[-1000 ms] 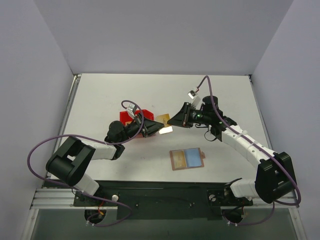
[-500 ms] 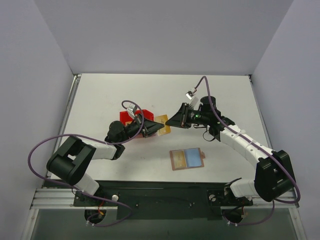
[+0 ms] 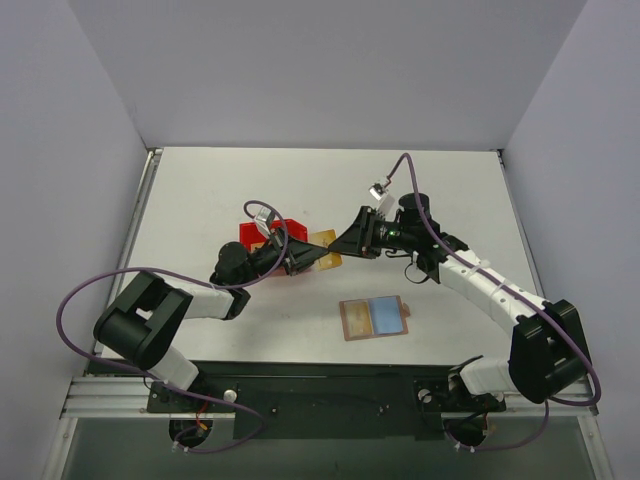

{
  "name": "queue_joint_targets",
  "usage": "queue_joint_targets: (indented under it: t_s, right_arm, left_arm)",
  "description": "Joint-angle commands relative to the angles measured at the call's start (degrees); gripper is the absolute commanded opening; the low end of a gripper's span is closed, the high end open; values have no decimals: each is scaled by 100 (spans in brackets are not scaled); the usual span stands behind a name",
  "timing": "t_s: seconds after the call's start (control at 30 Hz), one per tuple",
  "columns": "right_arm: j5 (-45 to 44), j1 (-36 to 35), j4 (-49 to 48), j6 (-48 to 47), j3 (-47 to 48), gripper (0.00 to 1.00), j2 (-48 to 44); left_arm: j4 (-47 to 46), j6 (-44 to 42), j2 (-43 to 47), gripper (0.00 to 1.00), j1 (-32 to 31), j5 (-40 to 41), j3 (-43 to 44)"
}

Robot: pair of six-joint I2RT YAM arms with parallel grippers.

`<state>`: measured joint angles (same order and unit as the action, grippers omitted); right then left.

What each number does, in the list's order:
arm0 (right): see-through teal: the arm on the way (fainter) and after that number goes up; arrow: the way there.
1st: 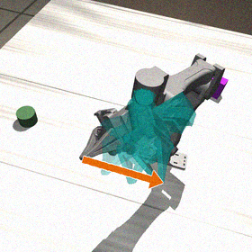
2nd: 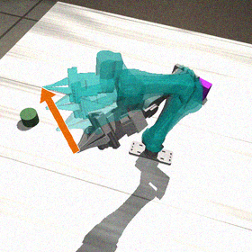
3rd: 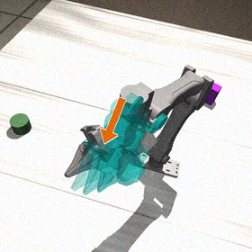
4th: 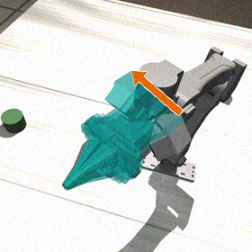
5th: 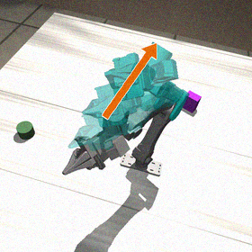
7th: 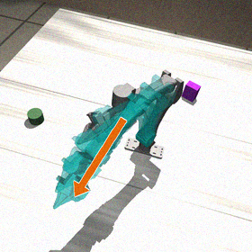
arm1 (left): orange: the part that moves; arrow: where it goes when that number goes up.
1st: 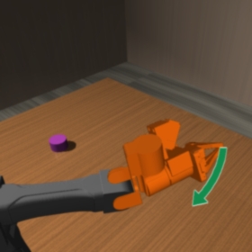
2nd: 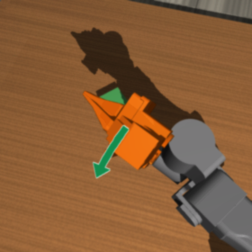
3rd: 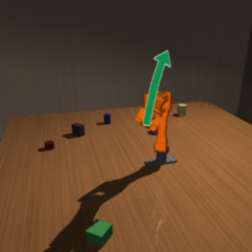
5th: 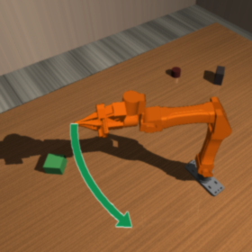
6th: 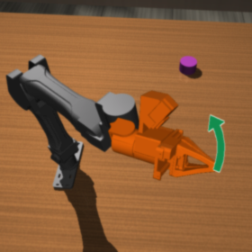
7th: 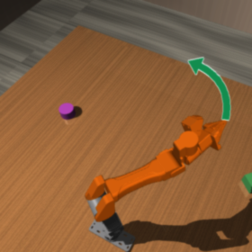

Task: Put the credit cards into the card holder
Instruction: Place the credit card in the storage box.

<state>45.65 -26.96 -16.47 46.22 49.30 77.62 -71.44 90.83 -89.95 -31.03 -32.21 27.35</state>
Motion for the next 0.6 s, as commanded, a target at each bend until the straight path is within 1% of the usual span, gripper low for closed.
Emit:
queue_joint_targets:
  t_s: [0.0, 0.17, 0.3, 0.43, 0.57]
  right_arm:
    - [85, -29, -155, -104, 203, 25, 33]
    - [67, -29, -155, -104, 168, 19, 25]
    - [23, -20, -102, -122, 168, 16, 7]
    - [23, -20, -85, -148, 177, 16, -2]
    - [6, -20, -41, -174, 177, 16, -10]
  left_arm:
    - [-546, -4, 4, 3, -9, -102, 165]
    - [-564, 5, 4, 10, -9, -102, 174]
    - [-608, 23, -22, 14, -9, -102, 165]
    - [-652, 40, -22, 18, 0, -102, 165]
    - [-661, 49, -22, 20, -9, -102, 165]
